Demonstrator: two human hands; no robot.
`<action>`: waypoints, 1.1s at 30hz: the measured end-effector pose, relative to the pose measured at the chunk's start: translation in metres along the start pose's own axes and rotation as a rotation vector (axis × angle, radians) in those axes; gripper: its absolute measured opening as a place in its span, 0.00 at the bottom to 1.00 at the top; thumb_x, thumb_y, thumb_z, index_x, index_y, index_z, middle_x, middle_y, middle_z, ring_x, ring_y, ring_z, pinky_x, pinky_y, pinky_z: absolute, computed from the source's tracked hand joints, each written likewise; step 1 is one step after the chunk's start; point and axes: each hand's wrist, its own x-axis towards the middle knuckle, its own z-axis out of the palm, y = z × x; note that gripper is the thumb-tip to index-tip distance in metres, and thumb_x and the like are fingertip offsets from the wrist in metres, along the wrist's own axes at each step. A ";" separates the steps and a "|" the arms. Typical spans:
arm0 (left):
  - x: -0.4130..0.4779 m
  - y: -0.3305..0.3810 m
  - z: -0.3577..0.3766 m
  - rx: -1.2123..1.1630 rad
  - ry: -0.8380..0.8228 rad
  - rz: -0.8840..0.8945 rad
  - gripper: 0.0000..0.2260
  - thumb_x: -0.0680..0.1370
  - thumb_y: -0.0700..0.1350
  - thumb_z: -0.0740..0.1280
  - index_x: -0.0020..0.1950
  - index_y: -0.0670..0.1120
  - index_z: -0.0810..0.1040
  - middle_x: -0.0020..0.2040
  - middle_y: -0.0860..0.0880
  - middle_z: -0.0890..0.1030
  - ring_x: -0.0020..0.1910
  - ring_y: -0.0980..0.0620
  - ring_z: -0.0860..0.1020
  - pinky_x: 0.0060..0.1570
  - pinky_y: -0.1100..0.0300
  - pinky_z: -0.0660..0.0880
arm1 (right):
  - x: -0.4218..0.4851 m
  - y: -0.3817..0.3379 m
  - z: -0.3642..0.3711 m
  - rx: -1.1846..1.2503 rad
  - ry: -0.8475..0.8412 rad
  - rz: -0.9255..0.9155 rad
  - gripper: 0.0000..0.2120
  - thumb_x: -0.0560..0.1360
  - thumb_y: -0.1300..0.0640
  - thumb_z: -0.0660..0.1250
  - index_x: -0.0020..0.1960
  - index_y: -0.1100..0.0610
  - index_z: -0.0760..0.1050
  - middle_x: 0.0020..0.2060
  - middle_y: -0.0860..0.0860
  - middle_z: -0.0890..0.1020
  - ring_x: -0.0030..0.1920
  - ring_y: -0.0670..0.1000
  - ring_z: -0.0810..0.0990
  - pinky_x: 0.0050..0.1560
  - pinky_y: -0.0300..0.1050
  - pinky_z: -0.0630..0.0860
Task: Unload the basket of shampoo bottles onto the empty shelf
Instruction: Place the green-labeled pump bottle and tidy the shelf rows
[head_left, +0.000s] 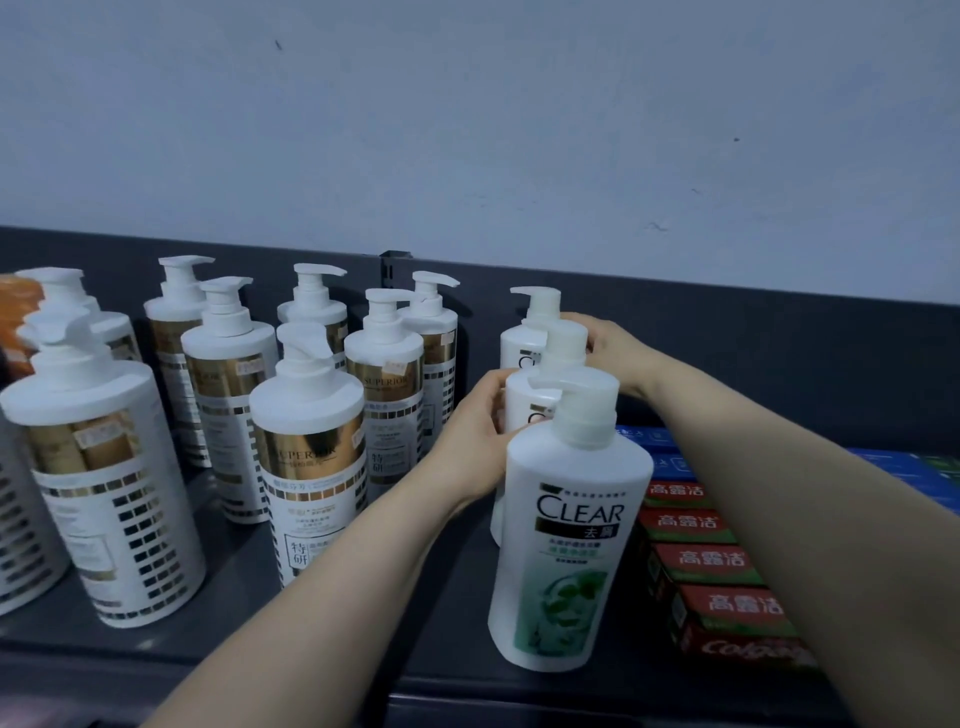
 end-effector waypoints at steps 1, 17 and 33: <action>0.000 0.000 0.000 -0.006 -0.001 -0.002 0.27 0.70 0.39 0.77 0.66 0.52 0.71 0.55 0.61 0.80 0.52 0.67 0.79 0.51 0.67 0.76 | 0.000 0.001 0.001 0.004 0.002 0.000 0.26 0.72 0.59 0.72 0.67 0.45 0.71 0.53 0.40 0.80 0.53 0.42 0.79 0.42 0.29 0.73; -0.100 -0.007 -0.002 0.132 -0.089 0.064 0.30 0.65 0.56 0.77 0.64 0.55 0.72 0.58 0.55 0.81 0.57 0.55 0.80 0.58 0.53 0.77 | -0.165 -0.045 0.027 0.140 0.204 -0.316 0.20 0.70 0.44 0.67 0.61 0.43 0.74 0.50 0.41 0.80 0.49 0.42 0.80 0.46 0.37 0.78; -0.154 0.015 -0.087 0.458 0.621 0.578 0.26 0.72 0.56 0.71 0.68 0.59 0.66 0.59 0.62 0.72 0.59 0.58 0.75 0.58 0.65 0.72 | -0.197 -0.134 0.059 -0.094 0.569 -0.643 0.28 0.74 0.50 0.68 0.72 0.47 0.65 0.63 0.39 0.73 0.67 0.43 0.71 0.65 0.40 0.70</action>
